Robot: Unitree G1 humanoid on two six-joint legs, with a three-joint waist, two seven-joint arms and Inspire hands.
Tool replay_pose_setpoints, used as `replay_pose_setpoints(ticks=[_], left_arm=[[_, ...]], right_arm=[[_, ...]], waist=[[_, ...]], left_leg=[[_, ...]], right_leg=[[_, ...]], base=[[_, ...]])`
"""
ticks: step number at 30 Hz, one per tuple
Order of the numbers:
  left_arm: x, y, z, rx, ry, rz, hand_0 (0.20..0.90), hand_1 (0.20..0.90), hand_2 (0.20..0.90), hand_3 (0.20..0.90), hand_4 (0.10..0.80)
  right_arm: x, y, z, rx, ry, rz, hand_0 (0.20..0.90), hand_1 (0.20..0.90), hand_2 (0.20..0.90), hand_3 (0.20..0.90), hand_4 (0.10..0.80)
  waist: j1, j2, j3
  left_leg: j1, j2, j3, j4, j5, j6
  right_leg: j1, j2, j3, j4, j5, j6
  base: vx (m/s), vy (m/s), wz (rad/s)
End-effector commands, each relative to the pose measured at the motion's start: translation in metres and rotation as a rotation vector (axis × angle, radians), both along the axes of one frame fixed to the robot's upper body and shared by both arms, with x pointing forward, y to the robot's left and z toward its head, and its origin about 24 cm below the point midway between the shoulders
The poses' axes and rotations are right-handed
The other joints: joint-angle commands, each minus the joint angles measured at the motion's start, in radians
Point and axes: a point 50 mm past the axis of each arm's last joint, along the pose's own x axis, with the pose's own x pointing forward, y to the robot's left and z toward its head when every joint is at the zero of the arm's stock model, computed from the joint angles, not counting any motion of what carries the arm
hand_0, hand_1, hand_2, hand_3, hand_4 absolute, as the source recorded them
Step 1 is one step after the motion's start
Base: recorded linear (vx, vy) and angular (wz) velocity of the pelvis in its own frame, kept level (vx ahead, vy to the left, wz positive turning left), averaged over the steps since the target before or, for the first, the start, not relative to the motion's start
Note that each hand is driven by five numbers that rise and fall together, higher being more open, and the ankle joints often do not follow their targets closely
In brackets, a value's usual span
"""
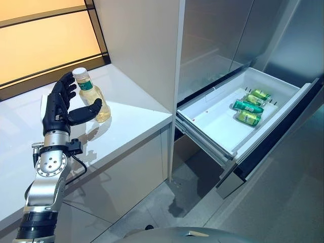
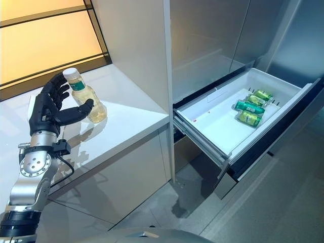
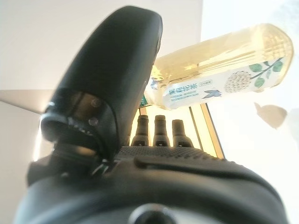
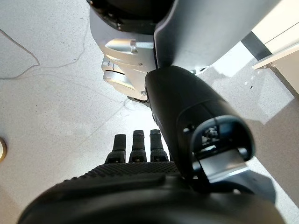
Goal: Put drinks into fridge and close the fridge
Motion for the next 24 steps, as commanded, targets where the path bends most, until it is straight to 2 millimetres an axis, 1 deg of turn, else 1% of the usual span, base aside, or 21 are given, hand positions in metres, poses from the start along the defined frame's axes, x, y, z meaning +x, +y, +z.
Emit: replay_pose_setpoints(ticks=[1,7,15,24], left_arm=[[0.009,0.001,0.045,0.044,-0.198,-0.021,0.900,0.900,0.900,0.900,0.800],[0.014,0.001,0.039,0.012,-0.157,-0.022,0.900,0.900,0.900,0.900,0.800],[0.017,0.001,0.035,-0.028,-0.138,-0.025,0.900,0.900,0.900,0.900,0.800],[0.020,0.000,0.038,-0.069,-0.172,-0.029,0.900,0.900,0.900,0.900,0.800]], right_arm=[[0.024,0.018,-0.002,0.062,-0.050,0.035,0.900,0.900,0.900,0.900,0.800],[0.024,0.019,-0.002,0.063,-0.047,0.038,0.900,0.900,0.900,0.900,0.800],[0.023,0.019,-0.002,0.063,-0.040,0.044,0.900,0.900,0.900,0.900,0.800],[0.022,0.019,-0.003,0.065,-0.035,0.055,0.900,0.900,0.900,0.900,0.800]], waist=[[0.001,-0.020,-0.004],[-0.003,-0.018,-0.003],[-0.009,-0.018,-0.004],[-0.018,-0.019,-0.007]], left_leg=[[0.015,-0.087,0.027,0.003,-0.075,0.073],[0.021,-0.088,0.030,0.003,-0.077,0.075],[0.023,-0.087,0.037,0.003,-0.078,0.075],[0.027,-0.085,0.047,0.003,-0.081,0.076]], right_leg=[[-0.021,0.015,0.046,0.033,0.016,0.010],[-0.018,0.015,0.049,0.034,0.015,0.010],[-0.019,0.015,0.054,0.035,0.015,0.011],[-0.018,0.014,0.058,0.034,0.015,0.012]], base=[[0.000,0.000,0.00],[0.000,0.000,0.00],[0.006,0.002,-0.02],[0.006,0.001,-0.02]])
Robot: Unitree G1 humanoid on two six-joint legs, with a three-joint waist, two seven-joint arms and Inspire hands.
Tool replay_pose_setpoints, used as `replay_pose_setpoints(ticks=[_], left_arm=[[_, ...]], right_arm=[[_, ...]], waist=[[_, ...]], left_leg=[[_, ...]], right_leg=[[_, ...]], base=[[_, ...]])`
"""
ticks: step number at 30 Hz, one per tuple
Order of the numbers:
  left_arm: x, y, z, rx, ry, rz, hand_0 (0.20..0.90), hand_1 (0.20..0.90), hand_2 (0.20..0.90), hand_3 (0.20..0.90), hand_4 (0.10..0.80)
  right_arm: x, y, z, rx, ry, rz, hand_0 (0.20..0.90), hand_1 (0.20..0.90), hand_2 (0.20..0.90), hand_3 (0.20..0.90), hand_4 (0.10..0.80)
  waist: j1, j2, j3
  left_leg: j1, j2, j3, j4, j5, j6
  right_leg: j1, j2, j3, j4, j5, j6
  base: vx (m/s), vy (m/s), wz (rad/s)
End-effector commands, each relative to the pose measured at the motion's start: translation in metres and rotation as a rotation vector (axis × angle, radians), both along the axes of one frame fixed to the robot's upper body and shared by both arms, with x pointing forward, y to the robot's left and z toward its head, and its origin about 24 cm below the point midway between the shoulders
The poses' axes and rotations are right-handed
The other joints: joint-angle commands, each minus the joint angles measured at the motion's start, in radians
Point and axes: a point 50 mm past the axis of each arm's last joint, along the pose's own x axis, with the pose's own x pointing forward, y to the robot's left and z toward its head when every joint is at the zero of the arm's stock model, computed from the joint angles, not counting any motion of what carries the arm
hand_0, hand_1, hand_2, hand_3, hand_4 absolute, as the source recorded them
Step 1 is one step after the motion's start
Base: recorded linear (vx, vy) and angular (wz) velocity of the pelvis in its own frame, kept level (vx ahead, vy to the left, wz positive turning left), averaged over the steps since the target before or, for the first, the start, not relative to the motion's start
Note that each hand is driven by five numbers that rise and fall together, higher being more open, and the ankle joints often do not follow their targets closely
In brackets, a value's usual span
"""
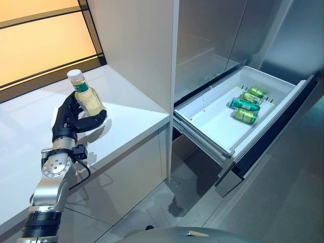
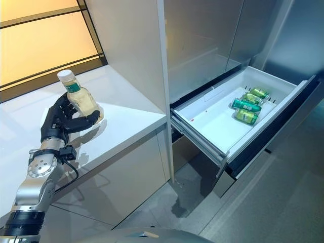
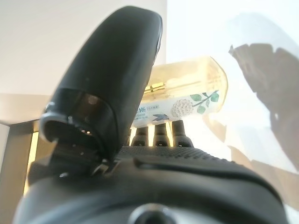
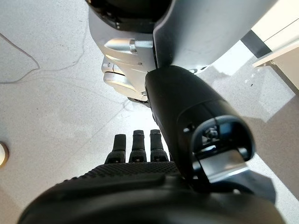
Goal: Put drinks into fridge and close the fridge
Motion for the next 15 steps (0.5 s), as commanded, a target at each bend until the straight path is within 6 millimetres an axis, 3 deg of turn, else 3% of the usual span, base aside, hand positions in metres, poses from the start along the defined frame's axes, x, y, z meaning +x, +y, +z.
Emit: replay_pose_setpoints(ticks=[1,15], left_arm=[[0.0176,-0.0001,0.0670,0.038,-0.319,-0.014,0.900,0.900,0.900,0.900,0.800],[0.0213,-0.0015,0.0735,0.016,-0.377,-0.010,0.900,0.900,0.900,0.900,0.800]], right_arm=[[0.0200,0.0200,-0.0031,0.067,-0.034,0.053,0.900,0.900,0.900,0.900,0.800],[0.0189,0.0194,-0.0031,0.070,-0.030,0.066,0.900,0.900,0.900,0.900,0.800]], waist=[[-0.007,-0.022,-0.010],[-0.019,-0.023,-0.012]], left_leg=[[0.019,-0.085,0.030,0.003,-0.079,0.073],[0.026,-0.085,0.039,0.003,-0.083,0.075]], right_leg=[[-0.018,0.014,0.042,0.034,0.014,0.014],[-0.018,0.015,0.053,0.036,0.014,0.014]], base=[[0.000,0.000,0.00],[0.000,0.000,0.00]])
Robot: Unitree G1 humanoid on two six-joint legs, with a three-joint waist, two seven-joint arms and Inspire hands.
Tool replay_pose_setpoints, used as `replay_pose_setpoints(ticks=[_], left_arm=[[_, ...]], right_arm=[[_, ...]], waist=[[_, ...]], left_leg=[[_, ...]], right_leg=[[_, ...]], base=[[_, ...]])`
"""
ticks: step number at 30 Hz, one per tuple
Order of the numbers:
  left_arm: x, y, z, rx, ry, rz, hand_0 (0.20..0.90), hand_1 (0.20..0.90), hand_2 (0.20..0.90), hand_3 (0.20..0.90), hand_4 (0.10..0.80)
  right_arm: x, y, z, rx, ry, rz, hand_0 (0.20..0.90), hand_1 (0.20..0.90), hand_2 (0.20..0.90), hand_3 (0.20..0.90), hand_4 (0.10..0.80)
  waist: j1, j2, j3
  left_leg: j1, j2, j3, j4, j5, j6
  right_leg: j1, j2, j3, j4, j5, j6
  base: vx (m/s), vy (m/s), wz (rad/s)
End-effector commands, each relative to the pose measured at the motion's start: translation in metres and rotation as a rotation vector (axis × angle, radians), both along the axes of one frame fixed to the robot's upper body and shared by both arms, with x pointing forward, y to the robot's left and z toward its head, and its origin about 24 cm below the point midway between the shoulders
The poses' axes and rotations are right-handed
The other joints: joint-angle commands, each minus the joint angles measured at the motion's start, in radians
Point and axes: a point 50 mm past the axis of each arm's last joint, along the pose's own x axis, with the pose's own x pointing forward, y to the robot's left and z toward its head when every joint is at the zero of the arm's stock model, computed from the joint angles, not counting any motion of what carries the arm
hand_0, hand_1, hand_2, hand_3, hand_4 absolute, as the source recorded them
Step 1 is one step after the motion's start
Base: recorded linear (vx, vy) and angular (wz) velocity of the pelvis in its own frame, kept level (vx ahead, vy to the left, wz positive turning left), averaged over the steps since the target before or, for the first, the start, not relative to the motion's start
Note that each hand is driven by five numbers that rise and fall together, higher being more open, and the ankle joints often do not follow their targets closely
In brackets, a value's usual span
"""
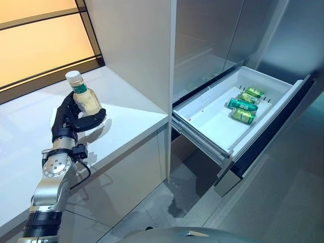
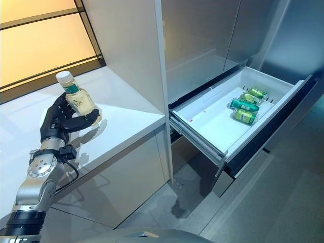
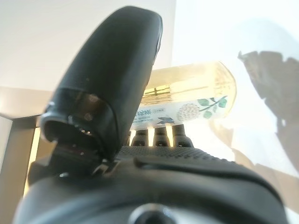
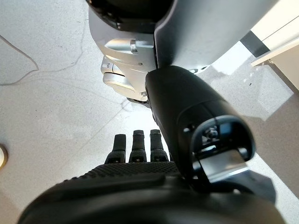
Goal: Put drinks into fridge and close the fridge
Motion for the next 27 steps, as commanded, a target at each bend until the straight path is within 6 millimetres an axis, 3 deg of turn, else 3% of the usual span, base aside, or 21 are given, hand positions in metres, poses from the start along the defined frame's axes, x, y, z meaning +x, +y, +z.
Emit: replay_pose_setpoints(ticks=[1,17,18,21,23,26,27], left_arm=[[0.0208,-0.0016,0.0723,0.041,-0.361,-0.019,0.900,0.900,0.900,0.900,0.800],[0.0252,0.0005,0.0736,0.001,-0.389,0.004,0.900,0.900,0.900,0.900,0.800],[0.0252,0.0001,0.0741,-0.001,-0.395,0.006,0.627,0.627,0.627,0.582,0.482],[0.0251,0.0002,0.0744,-0.009,-0.406,0.010,0.538,0.538,0.538,0.477,0.377],[0.0253,0.0002,0.0750,-0.013,-0.413,0.012,0.418,0.418,0.418,0.337,0.237],[0.0260,0.0002,0.0756,-0.022,-0.422,0.017,0.300,0.300,0.300,0.200,0.100],[0.0261,0.0003,0.0755,-0.024,-0.424,0.019,0.300,0.300,0.300,0.200,0.100]], right_arm=[[0.0185,0.0192,-0.0031,0.070,-0.029,0.065,0.900,0.900,0.900,0.900,0.800],[0.0159,0.0195,-0.0036,0.070,-0.024,0.081,0.900,0.900,0.900,0.900,0.800],[0.0161,0.0193,-0.0035,0.071,-0.024,0.081,0.900,0.900,0.900,0.900,0.800],[0.0156,0.0197,-0.0036,0.071,-0.023,0.083,0.900,0.900,0.900,0.900,0.800],[0.0150,0.0199,-0.0038,0.072,-0.023,0.083,0.900,0.900,0.900,0.900,0.800],[0.0159,0.0202,-0.0037,0.072,-0.023,0.085,0.900,0.900,0.900,0.900,0.800],[0.0162,0.0203,-0.0036,0.072,-0.023,0.086,0.900,0.900,0.900,0.900,0.800]], waist=[[-0.013,-0.022,-0.013],[-0.026,-0.023,-0.016],[-0.027,-0.023,-0.017],[-0.028,-0.023,-0.019],[-0.028,-0.023,-0.019],[-0.031,-0.023,-0.020],[-0.032,-0.023,-0.019]], left_leg=[[0.017,-0.084,0.029,0.005,-0.080,0.074],[0.015,-0.083,0.038,0.005,-0.071,0.073],[0.016,-0.083,0.037,0.005,-0.072,0.073],[0.021,-0.081,0.038,0.005,-0.082,0.072],[0.020,-0.081,0.038,0.005,-0.082,0.072],[0.020,-0.080,0.039,0.005,-0.082,0.071],[0.015,-0.081,0.040,0.005,-0.072,0.072]], right_leg=[[-0.021,0.016,0.045,0.036,0.014,0.013],[-0.026,0.015,0.052,0.038,0.022,0.015],[-0.026,0.015,0.052,0.037,0.022,0.014],[-0.020,0.017,0.054,0.035,0.015,0.014],[-0.020,0.017,0.055,0.034,0.015,0.014],[-0.021,0.017,0.057,0.034,0.016,0.014],[-0.027,0.016,0.057,0.037,0.023,0.014]], base=[[0.000,0.000,0.00],[-0.003,0.000,-0.01],[0.000,0.000,0.00],[0.011,-0.002,0.00],[-0.002,-0.005,-0.01],[-0.011,0.000,0.00],[0.035,-0.008,-0.02]])
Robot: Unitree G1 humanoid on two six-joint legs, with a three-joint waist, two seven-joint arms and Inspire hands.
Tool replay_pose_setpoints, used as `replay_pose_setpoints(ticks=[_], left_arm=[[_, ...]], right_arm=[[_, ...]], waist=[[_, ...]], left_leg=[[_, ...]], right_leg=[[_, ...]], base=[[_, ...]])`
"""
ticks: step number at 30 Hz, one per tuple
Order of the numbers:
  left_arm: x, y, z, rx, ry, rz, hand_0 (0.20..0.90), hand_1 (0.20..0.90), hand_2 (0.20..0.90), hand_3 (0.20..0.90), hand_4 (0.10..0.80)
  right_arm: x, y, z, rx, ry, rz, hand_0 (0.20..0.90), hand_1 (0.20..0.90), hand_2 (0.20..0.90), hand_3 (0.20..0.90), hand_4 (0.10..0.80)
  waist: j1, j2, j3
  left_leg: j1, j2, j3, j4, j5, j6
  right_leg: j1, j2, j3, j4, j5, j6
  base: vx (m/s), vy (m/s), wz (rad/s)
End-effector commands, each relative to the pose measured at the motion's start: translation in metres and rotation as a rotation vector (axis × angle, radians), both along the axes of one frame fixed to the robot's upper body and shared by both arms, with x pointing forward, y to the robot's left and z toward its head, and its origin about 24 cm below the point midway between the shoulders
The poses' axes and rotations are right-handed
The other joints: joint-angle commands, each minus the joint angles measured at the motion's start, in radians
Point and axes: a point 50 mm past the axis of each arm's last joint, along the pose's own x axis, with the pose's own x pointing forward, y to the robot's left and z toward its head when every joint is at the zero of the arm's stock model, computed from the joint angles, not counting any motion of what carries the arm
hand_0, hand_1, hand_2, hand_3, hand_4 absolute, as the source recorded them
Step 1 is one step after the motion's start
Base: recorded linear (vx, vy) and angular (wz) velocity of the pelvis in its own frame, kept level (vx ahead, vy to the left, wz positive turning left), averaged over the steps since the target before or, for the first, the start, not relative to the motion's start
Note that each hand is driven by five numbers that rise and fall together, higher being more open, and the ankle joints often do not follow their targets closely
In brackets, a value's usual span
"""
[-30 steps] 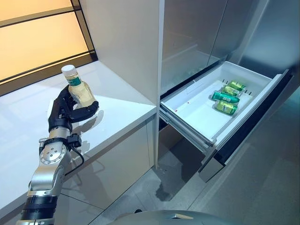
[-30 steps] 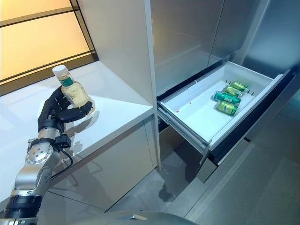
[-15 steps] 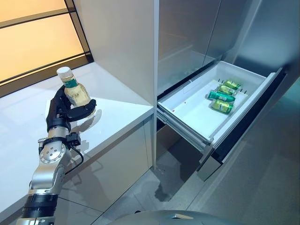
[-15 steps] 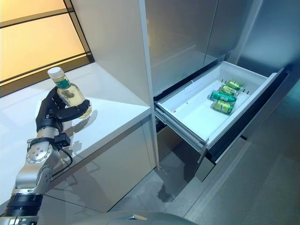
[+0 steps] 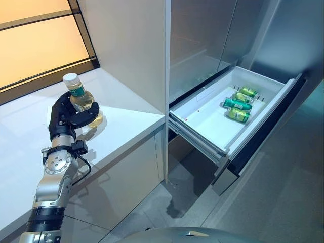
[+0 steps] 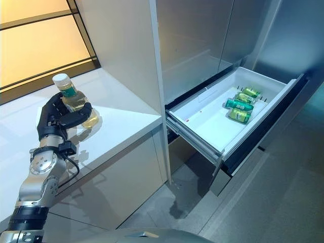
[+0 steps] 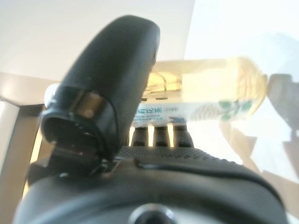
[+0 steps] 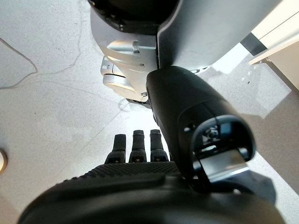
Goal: Put drinks into fridge and close the fridge
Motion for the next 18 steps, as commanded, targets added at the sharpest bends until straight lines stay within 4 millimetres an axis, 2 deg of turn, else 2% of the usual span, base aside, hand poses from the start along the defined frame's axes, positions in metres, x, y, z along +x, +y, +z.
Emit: replay_pose_setpoints(ticks=[1,11,18], left_arm=[[0.020,-0.004,0.075,0.042,-0.374,-0.028,0.300,0.300,0.300,0.200,0.100],[0.020,-0.003,0.080,0.045,-0.412,-0.020,0.300,0.300,0.300,0.200,0.100],[0.020,-0.009,0.093,0.102,-0.462,-0.075,0.300,0.300,0.300,0.200,0.100]], right_arm=[[0.014,0.019,-0.003,0.067,-0.017,0.074,0.900,0.900,0.900,0.900,0.800],[0.017,0.017,-0.003,0.046,-0.042,0.100,0.900,0.900,0.900,0.900,0.800],[0.044,0.021,0.002,0.086,-0.154,0.275,0.900,0.900,0.900,0.900,0.800]], waist=[[-0.016,-0.017,-0.018],[-0.021,-0.018,-0.017],[-0.018,-0.016,-0.017]], left_leg=[[0.014,-0.080,0.023,0.002,-0.079,0.069],[0.009,-0.080,0.028,0.002,-0.070,0.070],[0.013,-0.080,0.022,0.002,-0.079,0.068]], right_leg=[[-0.021,0.018,0.039,0.032,0.009,0.017],[-0.027,0.017,0.043,0.034,0.018,0.017],[-0.022,0.016,0.039,0.031,0.012,0.018]], base=[[0.000,0.000,0.00],[-0.008,-0.002,0.00],[0.000,0.000,0.00]])
